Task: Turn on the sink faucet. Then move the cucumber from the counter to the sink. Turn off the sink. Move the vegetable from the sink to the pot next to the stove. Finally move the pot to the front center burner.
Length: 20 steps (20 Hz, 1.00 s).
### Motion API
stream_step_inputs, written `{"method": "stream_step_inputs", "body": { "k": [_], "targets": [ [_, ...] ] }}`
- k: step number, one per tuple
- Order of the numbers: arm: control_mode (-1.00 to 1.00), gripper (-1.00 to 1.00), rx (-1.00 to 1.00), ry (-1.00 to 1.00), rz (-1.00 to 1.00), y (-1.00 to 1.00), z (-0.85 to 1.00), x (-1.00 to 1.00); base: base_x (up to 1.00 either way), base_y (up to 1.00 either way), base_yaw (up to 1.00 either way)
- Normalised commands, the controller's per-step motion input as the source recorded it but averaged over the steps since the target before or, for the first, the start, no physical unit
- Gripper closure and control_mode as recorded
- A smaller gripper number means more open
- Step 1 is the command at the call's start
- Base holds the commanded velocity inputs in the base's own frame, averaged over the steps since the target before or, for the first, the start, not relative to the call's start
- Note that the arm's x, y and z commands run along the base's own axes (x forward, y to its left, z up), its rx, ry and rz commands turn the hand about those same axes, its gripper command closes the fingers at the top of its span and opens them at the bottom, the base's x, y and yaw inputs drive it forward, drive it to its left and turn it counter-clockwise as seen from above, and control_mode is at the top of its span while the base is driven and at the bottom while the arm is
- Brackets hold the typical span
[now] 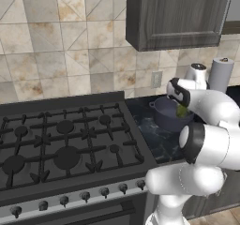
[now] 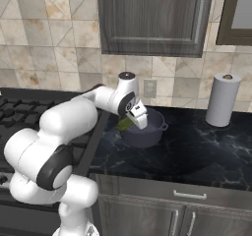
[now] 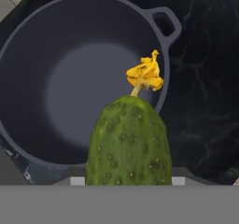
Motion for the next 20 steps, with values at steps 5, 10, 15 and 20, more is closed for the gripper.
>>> {"method": "stream_step_inputs", "body": {
  "k": [5, 10, 15, 20],
  "targets": [
    [-1.0, 1.0, 0.0, 0.0, 0.0, -0.04, 0.0, 0.38, 0.0, 0.0, 0.0],
    [-1.0, 1.0, 0.0, 0.0, 0.02, -0.04, -0.14, 0.29, 0.0, 0.0, 0.0],
    [-1.0, 1.0, 0.0, 0.0, 0.05, -0.06, -0.22, 0.19, 0.0, 0.0, 0.0],
    [-1.0, 1.0, 0.0, 0.0, 0.05, -0.04, -0.31, 0.14, 0.0, 0.0, 0.0]
  ]
}}
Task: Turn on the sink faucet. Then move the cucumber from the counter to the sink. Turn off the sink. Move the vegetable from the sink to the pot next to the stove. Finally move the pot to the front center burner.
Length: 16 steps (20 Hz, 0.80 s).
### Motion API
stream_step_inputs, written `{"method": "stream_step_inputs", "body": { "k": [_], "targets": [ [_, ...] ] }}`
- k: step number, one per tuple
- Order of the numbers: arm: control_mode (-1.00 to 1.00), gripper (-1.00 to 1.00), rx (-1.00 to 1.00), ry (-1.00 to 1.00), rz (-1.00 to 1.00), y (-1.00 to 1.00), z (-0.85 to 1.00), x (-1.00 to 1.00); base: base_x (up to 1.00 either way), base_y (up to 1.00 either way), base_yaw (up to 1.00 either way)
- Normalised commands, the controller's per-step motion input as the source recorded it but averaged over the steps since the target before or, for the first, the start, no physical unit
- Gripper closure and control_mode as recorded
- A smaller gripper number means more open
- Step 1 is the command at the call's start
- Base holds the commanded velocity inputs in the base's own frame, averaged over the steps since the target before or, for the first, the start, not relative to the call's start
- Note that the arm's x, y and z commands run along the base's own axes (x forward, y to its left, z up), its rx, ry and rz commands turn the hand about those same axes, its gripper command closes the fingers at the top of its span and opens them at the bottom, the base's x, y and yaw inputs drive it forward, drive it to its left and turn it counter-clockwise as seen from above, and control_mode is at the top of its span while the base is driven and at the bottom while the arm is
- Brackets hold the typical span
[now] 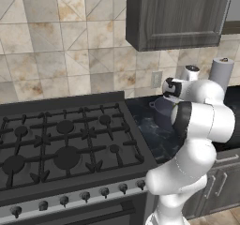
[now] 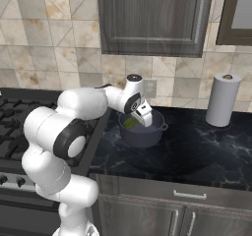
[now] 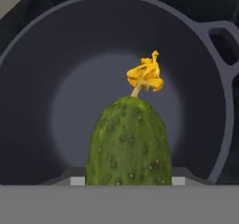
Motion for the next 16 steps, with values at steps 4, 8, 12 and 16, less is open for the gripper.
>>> {"method": "stream_step_inputs", "body": {
  "k": [4, 8, 12, 16],
  "targets": [
    [-1.0, 1.0, 0.0, 0.0, 0.04, 0.0, -0.25, 0.17, 0.0, 0.0, 0.0],
    [-1.0, 1.0, 0.0, 0.0, 0.04, 0.0, -0.25, 0.18, 0.0, 0.0, 0.0],
    [-1.0, 1.0, 0.0, 0.0, 0.04, 0.0, -0.29, 0.16, 0.0, 0.0, 0.0],
    [-1.0, 1.0, 0.0, 0.0, 0.04, 0.0, -0.35, 0.09, 0.0, 0.0, 0.0]
  ]
}}
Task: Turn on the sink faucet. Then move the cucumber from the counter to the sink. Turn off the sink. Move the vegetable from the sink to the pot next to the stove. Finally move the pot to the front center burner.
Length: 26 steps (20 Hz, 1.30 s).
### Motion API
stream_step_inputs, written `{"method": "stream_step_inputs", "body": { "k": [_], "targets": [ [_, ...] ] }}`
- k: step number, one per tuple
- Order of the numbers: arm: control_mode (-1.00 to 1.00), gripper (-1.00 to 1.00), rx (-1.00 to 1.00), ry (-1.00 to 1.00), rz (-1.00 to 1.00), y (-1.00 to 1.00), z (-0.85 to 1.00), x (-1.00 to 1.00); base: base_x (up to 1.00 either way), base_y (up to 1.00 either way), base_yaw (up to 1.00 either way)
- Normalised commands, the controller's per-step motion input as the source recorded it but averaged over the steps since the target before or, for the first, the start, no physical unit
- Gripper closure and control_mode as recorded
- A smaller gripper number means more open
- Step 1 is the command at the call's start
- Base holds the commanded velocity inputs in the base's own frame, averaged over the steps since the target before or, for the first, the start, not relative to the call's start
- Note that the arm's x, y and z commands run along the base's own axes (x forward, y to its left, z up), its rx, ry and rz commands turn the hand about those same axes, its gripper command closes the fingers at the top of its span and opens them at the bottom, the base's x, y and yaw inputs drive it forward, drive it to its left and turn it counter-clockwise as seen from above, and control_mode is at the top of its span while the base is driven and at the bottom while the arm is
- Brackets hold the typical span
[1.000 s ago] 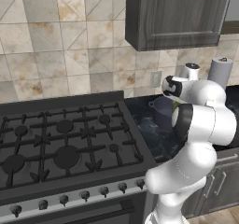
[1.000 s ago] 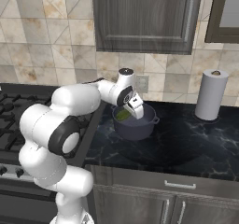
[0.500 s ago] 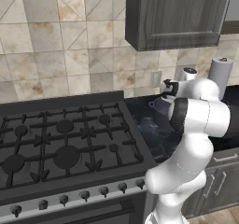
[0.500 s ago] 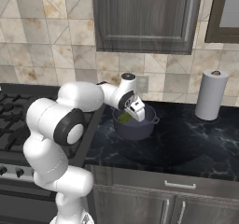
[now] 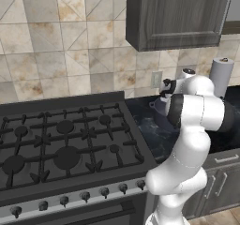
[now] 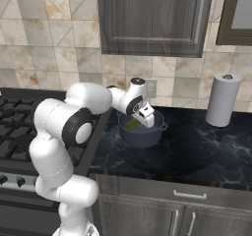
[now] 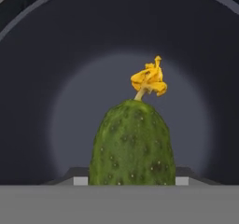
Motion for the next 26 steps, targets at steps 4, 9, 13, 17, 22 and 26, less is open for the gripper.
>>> {"method": "stream_step_inputs", "body": {
  "k": [4, 9, 13, 17, 22, 26],
  "targets": [
    [-1.0, 1.0, 0.0, 0.0, 0.03, 0.0, -0.34, 0.13, 0.0, 0.0, 0.0],
    [-1.0, -1.0, 0.0, 0.0, 0.03, 0.0, -0.33, 0.11, 0.0, 0.0, 0.0],
    [-1.0, -1.0, 0.0, 0.01, 0.03, 0.0, -0.13, 0.16, 0.0, 0.0, 0.0],
    [-1.0, -1.0, 0.01, 0.0, 0.03, -0.05, 0.0, 0.11, 0.0, 0.0, 0.0],
    [-1.0, -1.0, 0.0, 0.0, 0.02, -0.01, 0.11, -0.05, 0.0, 0.0, 0.0],
    [-1.0, -1.0, 0.0, -0.02, 0.0, 0.0, 0.34, -0.31, 0.0, 0.0, 0.0]
  ]
}}
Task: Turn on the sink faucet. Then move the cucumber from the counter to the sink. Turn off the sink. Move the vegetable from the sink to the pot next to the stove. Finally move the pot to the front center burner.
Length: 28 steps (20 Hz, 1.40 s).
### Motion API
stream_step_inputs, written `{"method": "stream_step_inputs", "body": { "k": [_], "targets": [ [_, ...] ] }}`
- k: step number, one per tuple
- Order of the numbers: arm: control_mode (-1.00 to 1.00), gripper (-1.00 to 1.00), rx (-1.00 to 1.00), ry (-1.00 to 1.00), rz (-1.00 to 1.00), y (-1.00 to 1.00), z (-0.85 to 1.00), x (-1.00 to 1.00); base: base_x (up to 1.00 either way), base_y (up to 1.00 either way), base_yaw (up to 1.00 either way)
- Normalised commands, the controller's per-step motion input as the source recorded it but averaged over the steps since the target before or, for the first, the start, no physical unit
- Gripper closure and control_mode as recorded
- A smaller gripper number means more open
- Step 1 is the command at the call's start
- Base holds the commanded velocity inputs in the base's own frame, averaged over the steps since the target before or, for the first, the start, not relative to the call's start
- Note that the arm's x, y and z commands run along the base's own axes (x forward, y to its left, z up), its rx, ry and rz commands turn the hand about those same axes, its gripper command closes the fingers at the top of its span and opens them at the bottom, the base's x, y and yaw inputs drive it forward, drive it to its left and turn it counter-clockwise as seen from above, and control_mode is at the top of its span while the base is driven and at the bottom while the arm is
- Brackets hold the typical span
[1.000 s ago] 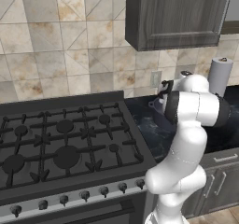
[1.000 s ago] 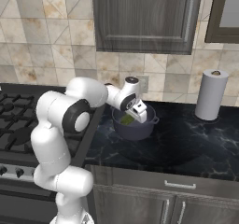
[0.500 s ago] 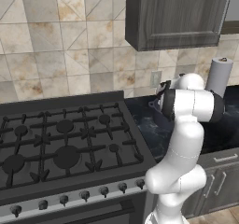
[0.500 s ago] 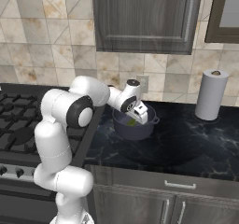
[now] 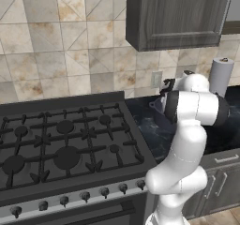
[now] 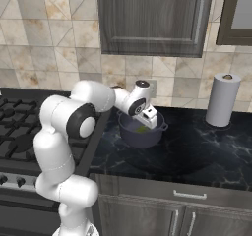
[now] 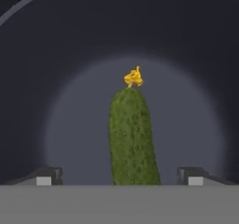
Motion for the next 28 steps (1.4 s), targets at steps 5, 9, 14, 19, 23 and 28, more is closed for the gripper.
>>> {"method": "stream_step_inputs", "body": {
  "k": [5, 9, 14, 19, 23, 28],
  "targets": [
    [-1.0, -1.0, -0.06, 0.0, 0.05, 0.13, 0.37, -0.32, 0.0, 0.0, 0.0],
    [-1.0, -1.0, -0.08, 0.0, 0.09, 0.19, 0.26, -0.34, 0.0, 0.0, 0.0],
    [-1.0, -1.0, -0.09, 0.0, 0.14, 0.23, 0.25, -0.31, 0.0, 0.0, 0.0],
    [-1.0, -1.0, -0.09, 0.0, 0.18, 0.23, 0.12, -0.26, 0.0, 0.0, 0.0],
    [-1.0, -1.0, -0.08, 0.01, 0.2, 0.26, 0.03, -0.16, 0.0, 0.0, 0.0],
    [-1.0, -1.0, -0.07, 0.02, 0.2, 0.27, 0.02, -0.14, 0.0, 0.0, 0.0]
  ]
}}
